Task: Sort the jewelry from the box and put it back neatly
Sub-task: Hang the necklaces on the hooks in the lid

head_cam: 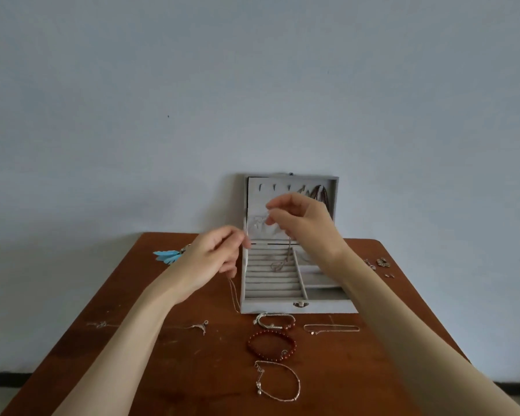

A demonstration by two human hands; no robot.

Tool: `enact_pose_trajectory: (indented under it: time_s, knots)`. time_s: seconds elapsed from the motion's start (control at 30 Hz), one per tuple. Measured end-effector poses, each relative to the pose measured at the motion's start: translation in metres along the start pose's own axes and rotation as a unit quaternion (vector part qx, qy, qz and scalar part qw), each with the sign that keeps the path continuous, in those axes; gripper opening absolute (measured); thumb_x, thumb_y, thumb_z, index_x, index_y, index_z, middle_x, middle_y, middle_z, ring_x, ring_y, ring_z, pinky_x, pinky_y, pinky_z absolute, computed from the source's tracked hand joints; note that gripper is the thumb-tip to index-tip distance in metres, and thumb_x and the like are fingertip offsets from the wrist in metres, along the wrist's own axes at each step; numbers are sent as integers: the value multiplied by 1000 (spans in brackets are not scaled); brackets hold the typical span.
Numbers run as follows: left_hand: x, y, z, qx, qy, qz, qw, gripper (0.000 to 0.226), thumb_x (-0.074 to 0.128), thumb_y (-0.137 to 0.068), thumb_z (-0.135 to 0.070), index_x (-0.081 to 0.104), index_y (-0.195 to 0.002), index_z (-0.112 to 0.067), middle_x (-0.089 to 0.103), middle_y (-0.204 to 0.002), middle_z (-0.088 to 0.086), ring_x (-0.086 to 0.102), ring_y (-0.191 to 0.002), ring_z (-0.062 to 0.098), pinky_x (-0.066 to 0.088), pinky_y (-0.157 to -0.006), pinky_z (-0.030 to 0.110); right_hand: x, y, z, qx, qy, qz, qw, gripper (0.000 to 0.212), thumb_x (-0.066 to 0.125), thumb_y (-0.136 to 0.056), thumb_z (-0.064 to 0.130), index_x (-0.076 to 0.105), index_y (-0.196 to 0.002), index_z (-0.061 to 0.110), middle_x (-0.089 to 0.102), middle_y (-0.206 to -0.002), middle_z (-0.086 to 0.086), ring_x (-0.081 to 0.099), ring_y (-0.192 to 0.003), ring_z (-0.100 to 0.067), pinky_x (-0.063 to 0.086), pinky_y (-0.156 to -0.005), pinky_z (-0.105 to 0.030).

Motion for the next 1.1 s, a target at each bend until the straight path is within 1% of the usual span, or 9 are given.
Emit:
enact_pose_trajectory:
  time_s: [0.13, 0.33, 0.43, 0.63, 0.73, 0.83, 0.93, 1.03, 1.1]
  knots:
    - [8, -10, -19, 15, -31, -15, 999, 24, 41, -97, -20, 61, -86, -13, 32, -50, -11, 29, -49, 9, 31, -52, 31, -32, 14, -33, 72, -42, -33, 996, 22, 46, -90, 1, 63, -82, 12, 60, -65, -1, 51, -55, -7, 42, -55, -18]
    - [18, -27, -37, 32, -129, 3, 991, 23, 46, -95, -28, 66, -84, -25, 37, -57, -1, 31, -54, 20, 30, -56, 36, -39, 26, -77, 128, -141, -2, 982, 25, 41, -88, -7, 59, -78, 6, 60, -62, -5, 52, -59, -16, 45, -56, -23]
    - [23, -38, -46, 46, -152, -4, 987, 22, 48, -94, -27, 68, -87, -24, 43, -56, -4, 37, -54, 13, 33, -53, 25, -27, 26, -77, 129, -207, 86, 966, 13, 47, -81, 4, 60, -86, 5, 60, -65, -7, 56, -64, -18, 49, -66, -26]
    - [40, -65, -59, 83, -201, -25, 976, 15, 56, -89, -30, 69, -83, -26, 64, -67, -7, 54, -61, 8, 44, -62, 21, -5, 14, -69, 114, -205, 198, 952, 29, 40, -98, 27, 62, -96, 7, 61, -66, -6, 59, -71, -21, 44, -84, -39]
    - [35, -83, -57, 95, -217, -73, 969, 9, 61, -86, -29, 68, -81, -24, 63, -71, -10, 53, -62, -1, 41, -61, 10, -19, -5, -75, 103, -201, 144, 963, 29, 40, -99, 21, 60, -84, 6, 46, -51, 0, 46, -50, -13, 47, -68, -30]
    - [33, -103, -45, 88, -248, -92, 960, 11, 61, -87, -27, 69, -88, -21, 66, -81, -11, 57, -73, -2, 42, -67, 6, -38, -27, -89, 109, -195, 73, 972, 24, 45, -97, 18, 59, -81, 6, 32, -48, 5, 28, -44, -9, 33, -48, -20]
    - [35, -124, -32, 87, -279, -95, 952, 12, 60, -88, -25, 71, -90, -20, 66, -84, -12, 60, -81, 1, 47, -74, 16, -47, -48, -93, 90, -134, 62, 985, 19, 51, -94, 17, 62, -84, 5, 44, -48, 2, 38, -45, -13, 38, -51, -23]
    - [40, -142, -23, 87, -298, -86, 947, 13, 58, -89, -23, 71, -92, -20, 63, -82, -14, 56, -76, -2, 41, -68, 9, -54, -67, -98, 76, -92, 53, 991, 16, 57, -90, 15, 64, -85, 3, 51, -52, 1, 43, -50, -15, 42, -57, -29]
    - [36, -152, -18, 79, -299, -100, 946, 13, 59, -89, -23, 71, -92, -20, 63, -82, -14, 56, -75, -1, 39, -65, 5, -61, -77, -103, 72, -52, 39, 995, 15, 59, -89, 17, 66, -85, 4, 46, -50, 6, 38, -48, -9, 37, -52, -21]
Point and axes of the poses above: each hand's wrist, its own y-axis away from the middle knuckle, its own x-axis out of the palm, z = x × y, the point moved 9 cm from there along -y, towards the middle knuckle
